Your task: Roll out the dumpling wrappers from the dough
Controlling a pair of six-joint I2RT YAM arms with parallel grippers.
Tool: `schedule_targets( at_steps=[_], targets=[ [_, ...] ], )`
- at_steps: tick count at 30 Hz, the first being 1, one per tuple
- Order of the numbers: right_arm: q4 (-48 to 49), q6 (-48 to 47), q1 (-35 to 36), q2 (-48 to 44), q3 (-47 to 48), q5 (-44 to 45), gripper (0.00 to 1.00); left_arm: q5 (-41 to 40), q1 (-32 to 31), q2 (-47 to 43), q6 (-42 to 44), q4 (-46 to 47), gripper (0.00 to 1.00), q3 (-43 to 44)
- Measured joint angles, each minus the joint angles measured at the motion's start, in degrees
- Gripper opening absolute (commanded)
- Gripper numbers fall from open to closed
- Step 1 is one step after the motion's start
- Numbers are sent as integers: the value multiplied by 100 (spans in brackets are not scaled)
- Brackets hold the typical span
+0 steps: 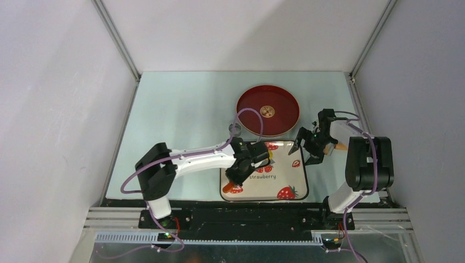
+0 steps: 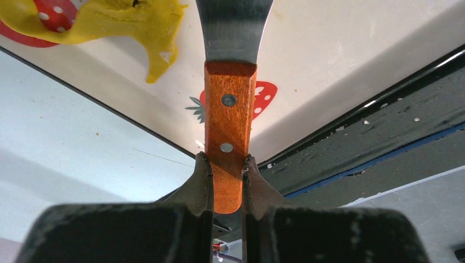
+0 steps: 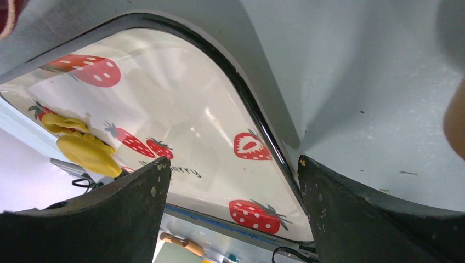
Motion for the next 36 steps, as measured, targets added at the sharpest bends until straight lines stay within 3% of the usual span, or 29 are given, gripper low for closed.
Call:
schedule_targets(
  at_steps=[12,25,32,36],
  targets=[
    [-286,-2,-144,-446,68,-24,92,85,223,-227,4,142,0,-39],
    [-750,-81,326,-426,1537,15,86,219,1239,-144,216,83,0,581],
    [-765,20,772,223,2406,-273,66,221,1563,520,431,-4,0,1515],
    [-761,109,973,780,3036,-520,45,229,1749,1032,518,-68,0,2061]
  ],
)
